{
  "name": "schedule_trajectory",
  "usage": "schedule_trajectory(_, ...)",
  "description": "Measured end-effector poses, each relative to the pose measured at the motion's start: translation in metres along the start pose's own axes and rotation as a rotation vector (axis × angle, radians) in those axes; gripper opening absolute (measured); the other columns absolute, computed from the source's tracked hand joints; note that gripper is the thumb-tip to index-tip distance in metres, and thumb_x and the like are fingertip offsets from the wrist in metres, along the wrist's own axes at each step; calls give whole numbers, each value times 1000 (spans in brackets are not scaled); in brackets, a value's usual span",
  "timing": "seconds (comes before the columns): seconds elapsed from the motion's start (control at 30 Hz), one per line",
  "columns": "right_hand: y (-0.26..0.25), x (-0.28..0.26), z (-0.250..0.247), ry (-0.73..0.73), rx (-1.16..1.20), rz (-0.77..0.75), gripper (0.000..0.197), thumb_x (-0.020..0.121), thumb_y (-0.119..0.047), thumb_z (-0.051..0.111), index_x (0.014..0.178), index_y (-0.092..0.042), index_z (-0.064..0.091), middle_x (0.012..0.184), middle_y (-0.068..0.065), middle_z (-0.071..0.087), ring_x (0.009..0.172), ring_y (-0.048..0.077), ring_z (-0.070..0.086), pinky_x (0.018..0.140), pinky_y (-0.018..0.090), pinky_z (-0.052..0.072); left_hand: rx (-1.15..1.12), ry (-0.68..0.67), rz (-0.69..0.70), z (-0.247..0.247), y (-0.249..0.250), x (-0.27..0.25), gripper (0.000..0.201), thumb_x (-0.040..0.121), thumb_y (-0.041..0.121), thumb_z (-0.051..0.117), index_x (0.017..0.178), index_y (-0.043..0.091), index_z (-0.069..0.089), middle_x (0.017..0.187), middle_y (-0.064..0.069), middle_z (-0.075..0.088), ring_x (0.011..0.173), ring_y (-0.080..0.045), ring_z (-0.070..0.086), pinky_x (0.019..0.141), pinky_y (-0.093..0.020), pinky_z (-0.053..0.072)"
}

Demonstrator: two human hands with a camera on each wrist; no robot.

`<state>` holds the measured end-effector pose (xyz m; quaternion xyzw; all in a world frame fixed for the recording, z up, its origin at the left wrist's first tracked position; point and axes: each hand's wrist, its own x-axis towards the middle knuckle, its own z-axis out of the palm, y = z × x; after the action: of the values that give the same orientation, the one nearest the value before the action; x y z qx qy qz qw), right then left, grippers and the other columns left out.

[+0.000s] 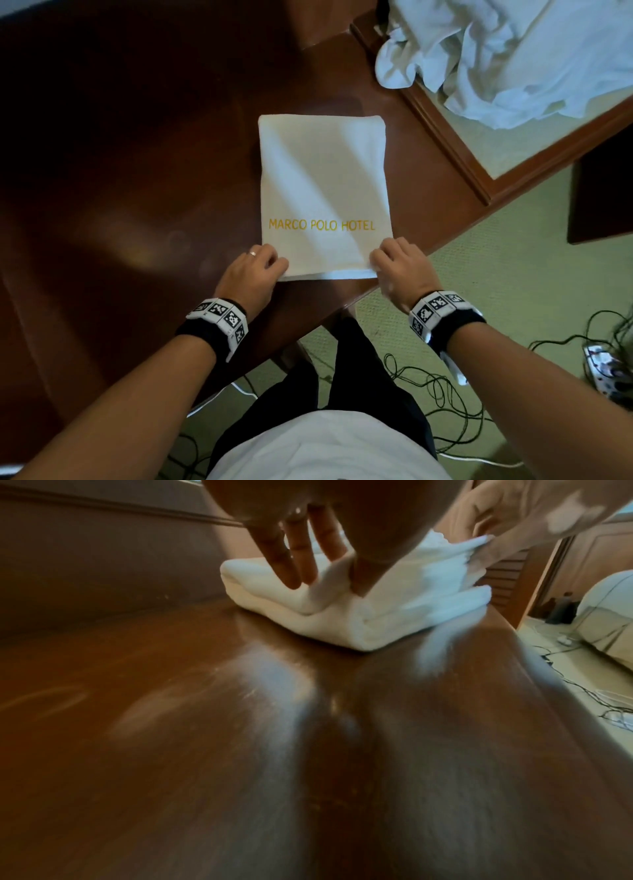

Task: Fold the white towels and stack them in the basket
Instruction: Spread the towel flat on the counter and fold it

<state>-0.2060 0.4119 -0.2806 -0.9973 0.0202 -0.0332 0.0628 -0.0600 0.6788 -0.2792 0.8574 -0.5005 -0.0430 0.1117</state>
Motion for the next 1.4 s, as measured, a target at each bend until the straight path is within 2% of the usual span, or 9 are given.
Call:
schedule_trajectory(0.17, -9, -3, -7, -171, 25, -80, 11, 74, -24, 57, 81, -15, 58, 82, 3, 54, 76, 28, 51, 65, 36, 38, -43, -186, 23, -7, -5, 5, 27, 80, 43, 67, 76, 18, 56, 82, -5, 53, 76, -31, 54, 59, -38, 49)
schedule_trajectory(0.27, -5, 22, -16, -6, 128, -22, 19, 84, -29, 51, 80, -13, 61, 80, 4, 56, 73, 28, 52, 64, 36, 38, -56, -50, -39, -19, -15, 32, 42, 87, 54, 50, 76, 17, 65, 81, -5, 59, 76, -32, 58, 64, -39, 47)
schedule_trajectory(0.4, -8, 68, -7, 93, 74, 99, 36, 91, -34, 55, 117, -13, 65, 123, 12, 61, 107, 35, 57, 80, 45, 46, -10, 29, -70, -12, -17, 71, 54, 89, 55, 48, 124, 15, 63, 125, -10, 62, 112, -35, 60, 87, -45, 46)
schedule_trajectory(0.53, -10, 66, 18, -193, -25, 205, 66, 99, -58, 31, 156, -25, 25, 165, 8, 11, 151, 34, 11, 112, 51, 25, 62, -278, -155, 17, -23, 67, 81, 92, 72, 21, 160, 29, 13, 169, -1, 5, 154, -24, 10, 117, -50, 20)
schedule_trajectory(0.63, 8, 46, 22, -260, -15, 327, 75, 98, -66, 21, 158, -21, 13, 167, -1, -2, 153, 30, -3, 116, 51, 18, 75, -307, -180, 18, -47, 48, 79, 94, 73, 14, 161, 31, 4, 169, 6, -7, 155, -20, 3, 120, -52, 13)
schedule_trajectory(0.87, 38, 109, -2, -32, 12, 231, 53, 94, -42, 46, 135, -10, 53, 154, 14, 39, 142, 35, 32, 102, 49, 32, 50, -139, -217, -27, -80, 105, 72, 95, 59, 31, 147, 11, 45, 157, -11, 39, 144, -33, 34, 112, -48, 29)
schedule_trajectory(1.07, 34, 182, 5, -156, -28, 106, 62, 100, -52, 31, 154, -21, 28, 165, 9, 13, 150, 35, 15, 110, 54, 25, 151, -237, -208, -15, -67, 184, 75, 97, 65, 25, 159, 23, 15, 169, -4, 8, 154, -25, 10, 119, -53, 13)
schedule_trajectory(1.27, 80, 161, 12, -346, -9, 541, 69, 101, -57, 18, 157, -16, 14, 166, 7, 3, 152, 32, -3, 117, 55, 12, 129, -331, -323, 0, -90, 171, 79, 96, 72, 14, 159, 30, -8, 166, 11, -18, 154, -16, -12, 119, -59, -4)
schedule_trajectory(1.4, 73, 142, -4, -196, -35, 465, 55, 98, -47, 40, 141, -13, 42, 152, 13, 35, 135, 38, 33, 100, 52, 31, -1, -264, -635, -11, -80, 143, 86, 94, 73, 30, 160, 21, 8, 168, -3, 6, 152, -29, 6, 118, -56, 8)
